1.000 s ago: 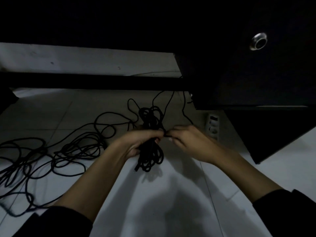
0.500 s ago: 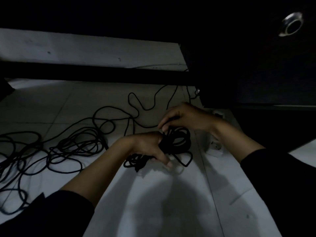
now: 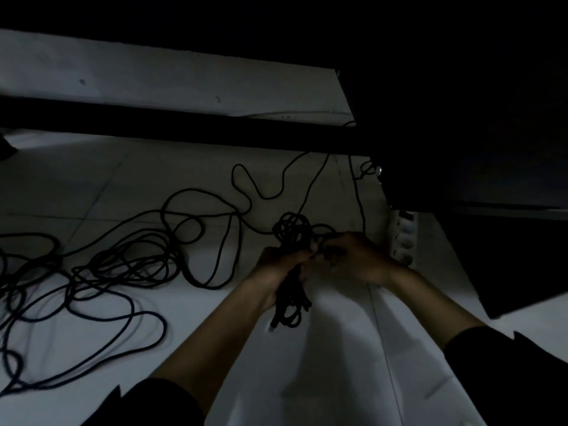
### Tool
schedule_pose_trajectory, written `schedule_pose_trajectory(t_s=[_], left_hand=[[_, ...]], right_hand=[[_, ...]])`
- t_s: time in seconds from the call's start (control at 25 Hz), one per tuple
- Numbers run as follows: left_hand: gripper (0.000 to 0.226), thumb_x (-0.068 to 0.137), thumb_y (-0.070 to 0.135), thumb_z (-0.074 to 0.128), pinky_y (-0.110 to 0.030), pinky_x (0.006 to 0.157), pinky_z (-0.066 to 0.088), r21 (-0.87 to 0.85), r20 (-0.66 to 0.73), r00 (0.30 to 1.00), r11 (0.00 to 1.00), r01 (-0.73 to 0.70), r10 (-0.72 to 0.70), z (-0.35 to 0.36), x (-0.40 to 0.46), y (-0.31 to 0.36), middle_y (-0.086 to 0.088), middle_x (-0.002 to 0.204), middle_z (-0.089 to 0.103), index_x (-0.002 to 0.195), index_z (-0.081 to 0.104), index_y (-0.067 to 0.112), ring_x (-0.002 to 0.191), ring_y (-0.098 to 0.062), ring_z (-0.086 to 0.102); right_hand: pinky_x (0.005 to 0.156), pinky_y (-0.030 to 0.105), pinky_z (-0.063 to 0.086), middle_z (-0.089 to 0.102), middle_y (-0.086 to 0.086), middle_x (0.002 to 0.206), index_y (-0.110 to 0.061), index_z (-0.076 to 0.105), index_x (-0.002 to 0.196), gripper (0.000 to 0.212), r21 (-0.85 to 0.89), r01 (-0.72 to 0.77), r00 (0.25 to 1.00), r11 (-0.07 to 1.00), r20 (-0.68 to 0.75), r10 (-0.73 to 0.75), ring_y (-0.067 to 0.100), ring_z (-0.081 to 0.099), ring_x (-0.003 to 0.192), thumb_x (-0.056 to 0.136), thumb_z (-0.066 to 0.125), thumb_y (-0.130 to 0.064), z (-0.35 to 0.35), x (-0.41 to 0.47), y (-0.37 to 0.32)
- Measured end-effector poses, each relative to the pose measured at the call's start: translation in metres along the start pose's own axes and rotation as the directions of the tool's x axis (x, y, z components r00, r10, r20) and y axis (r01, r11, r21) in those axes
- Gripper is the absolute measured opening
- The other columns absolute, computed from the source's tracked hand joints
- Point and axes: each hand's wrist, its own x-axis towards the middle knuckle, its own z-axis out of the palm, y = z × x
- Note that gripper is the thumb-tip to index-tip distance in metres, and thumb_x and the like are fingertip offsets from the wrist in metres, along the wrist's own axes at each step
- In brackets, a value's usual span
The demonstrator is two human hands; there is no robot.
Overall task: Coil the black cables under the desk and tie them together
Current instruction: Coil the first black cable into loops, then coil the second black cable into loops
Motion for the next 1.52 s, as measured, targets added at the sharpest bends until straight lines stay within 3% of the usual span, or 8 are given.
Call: schedule_pose_trajectory(t_s=[0.12,0.24,0.32,0.56,0.76,0.92,1.2,1.52], left_hand=[[0.059,0.087,0.034,0.068,-0.025,0.067,0.054,0.110,-0.216,0.974,0.993,-0.044,0.067,0.015,0.025,-0.018,-0.009,0.102,0.064,0.128,0.046,-0.001,0.086,-0.020,0.062],[0.081,0.093,0.026,0.061,-0.030,0.096,0.046,0.366,-0.144,0.988,0.931,-0.002,0.059,0.029,0.043,-0.030,-0.009,0.130,0.053,0.149,0.006,0.005,0.114,-0.024,0.055],[0.090,0.092,0.032,0.061,-0.031,0.098,0.045,0.514,-0.124,0.992,0.855,0.070,-0.006,0.034,0.055,-0.035,-0.017,0.145,0.039,0.151,-0.003,0.010,0.123,-0.029,0.050],[0.063,0.096,0.029,0.049,-0.042,0.105,0.034,0.821,-0.164,0.948,0.571,-0.022,0.272,0.048,0.060,-0.049,-0.020,0.146,0.021,0.147,0.016,0.011,0.127,-0.037,0.032],[0.035,0.097,0.030,0.051,-0.031,0.089,0.040,0.499,-0.287,0.932,0.865,-0.053,0.222,0.046,0.070,-0.057,-0.009,0.125,0.040,0.123,0.042,0.009,0.110,-0.025,0.044],[0.040,0.092,0.026,0.058,-0.031,0.081,0.040,0.588,-0.324,0.896,0.807,-0.061,0.304,0.047,0.069,-0.054,-0.017,0.121,0.046,0.119,0.040,0.004,0.102,-0.028,0.049],[0.043,0.097,0.038,0.048,-0.037,0.086,0.049,0.557,-0.248,0.952,0.830,-0.012,0.180,0.036,0.076,-0.049,-0.017,0.127,0.043,0.121,0.040,0.004,0.107,-0.030,0.053],[0.040,0.094,0.040,0.049,-0.036,0.091,0.046,0.775,-0.199,0.958,0.631,0.024,0.208,0.030,0.075,-0.052,-0.013,0.120,0.051,0.119,0.043,0.010,0.108,-0.030,0.052]], right_hand=[[0.077,0.018,0.039,0.057,-0.003,0.103,-0.022,0.068,0.115,0.026,-0.301,0.077,0.997,0.950,0.025,-0.073,0.017,0.057,0.100,0.100,0.047,-0.024,0.014,-0.003,0.009],[0.076,0.022,0.024,0.055,-0.003,0.111,-0.036,0.060,0.123,0.058,-0.545,0.029,0.999,0.838,0.043,-0.007,0.018,0.053,0.103,0.089,0.017,-0.056,0.022,-0.003,0.014],[0.077,0.024,0.018,0.053,-0.004,0.110,-0.033,0.060,0.116,0.073,-0.621,0.019,0.997,0.784,0.072,0.033,0.017,0.052,0.104,0.073,0.008,-0.060,0.021,-0.003,0.018],[0.091,0.030,0.034,0.056,0.001,0.114,-0.028,0.064,0.116,0.031,-0.576,-0.035,0.999,0.817,-0.022,0.027,0.020,0.054,0.107,0.099,0.039,-0.035,0.012,-0.007,0.028],[0.102,0.030,0.030,0.056,0.003,0.121,-0.027,0.061,0.121,0.034,-0.569,-0.138,0.990,0.810,-0.074,0.116,0.022,0.052,0.114,0.097,0.039,-0.036,0.023,-0.003,0.039],[0.118,0.044,0.013,0.055,0.002,0.129,-0.028,0.057,0.128,0.035,-0.527,-0.218,0.975,0.822,-0.090,0.202,0.021,0.049,0.123,0.101,0.037,-0.038,0.044,0.005,0.044],[0.101,0.039,0.039,0.052,0.011,0.135,-0.017,0.045,0.141,0.064,-0.421,-0.230,0.973,0.877,-0.097,0.209,0.030,0.050,0.121,0.094,0.019,-0.051,0.052,-0.003,0.042],[0.094,0.031,0.040,0.056,0.016,0.129,-0.006,0.055,0.128,0.033,-0.260,-0.322,0.945,0.910,-0.153,0.290,0.030,0.053,0.116,0.101,0.043,-0.022,0.057,0.005,0.039]])
